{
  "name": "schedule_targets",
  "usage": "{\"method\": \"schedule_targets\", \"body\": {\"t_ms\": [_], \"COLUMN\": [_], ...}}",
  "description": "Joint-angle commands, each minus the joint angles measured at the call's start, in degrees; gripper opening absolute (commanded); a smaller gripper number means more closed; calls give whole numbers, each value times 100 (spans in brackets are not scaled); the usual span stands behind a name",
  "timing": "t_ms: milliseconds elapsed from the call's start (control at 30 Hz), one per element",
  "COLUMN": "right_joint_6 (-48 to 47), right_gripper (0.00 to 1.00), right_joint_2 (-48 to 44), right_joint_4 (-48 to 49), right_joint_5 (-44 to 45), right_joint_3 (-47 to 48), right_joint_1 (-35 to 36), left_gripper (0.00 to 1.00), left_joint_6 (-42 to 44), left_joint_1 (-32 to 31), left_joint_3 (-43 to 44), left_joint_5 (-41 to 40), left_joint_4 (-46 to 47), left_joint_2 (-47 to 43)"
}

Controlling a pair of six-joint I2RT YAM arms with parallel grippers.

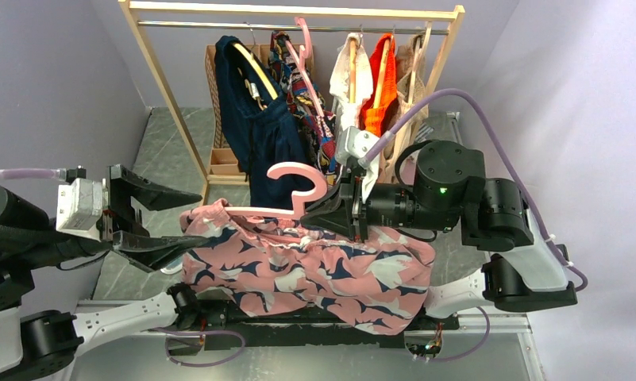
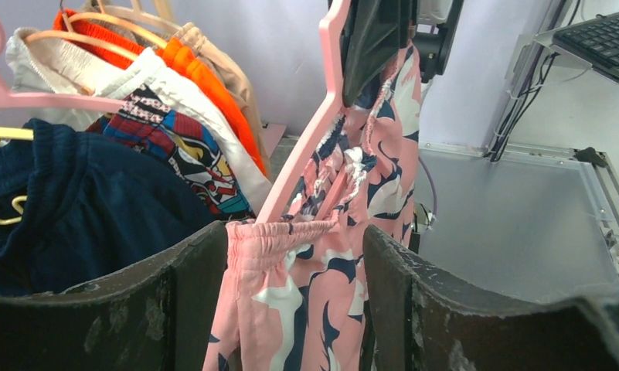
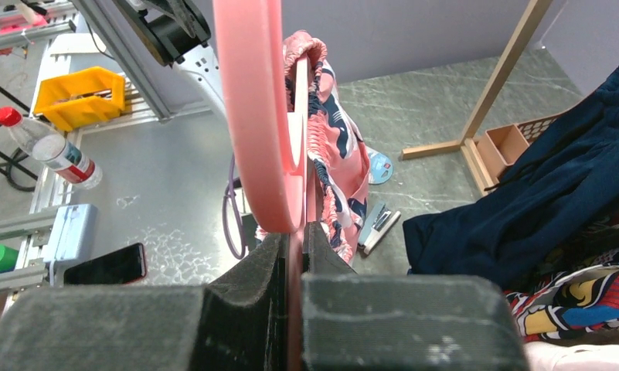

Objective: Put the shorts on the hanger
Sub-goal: Hang the shorts on the hanger.

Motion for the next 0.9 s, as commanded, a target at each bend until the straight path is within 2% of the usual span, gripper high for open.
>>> {"method": "schedule_targets", "body": {"t_ms": [0,167,267,333,533,733,800,867], "right_joint_6": [-109,-127,-95,-76,-40,-39,-39,-35], "right_gripper": [0,0,0,0,0,0,0,0], "right_joint_2": [1,-13,-48,-67,-81,-95,-95,-89], "right_joint_4": [341,394,453,484,504,553,562,583], "right_joint_5": [-105,-102,-148,-181,-249,-279,-268,-276], "right_joint_3": [-62,-145,-200,-198,-141,-141,-149,-158], "right_joint_1": [10,9,10,10,10,10,10,10], "left_gripper": [68,64,52,50,53,52,48,40], "left_joint_6": [-91,-41,9,4,-54,-124,-140,-146], "left_joint_1": [-5,-5,-5,-5,-5,-5,-5,-5], "left_joint_3": [-147,-182,-248,-294,-418,-688,-755,-793], "left_joint_5": [-506,-605,-650,-807,-876,-803,-730,-645], "left_joint_4": [-142,-134,-168,-211,-215,-200,-221,-241], "left_joint_2": [12,81,141,171,60,-118,-104,-61]}}
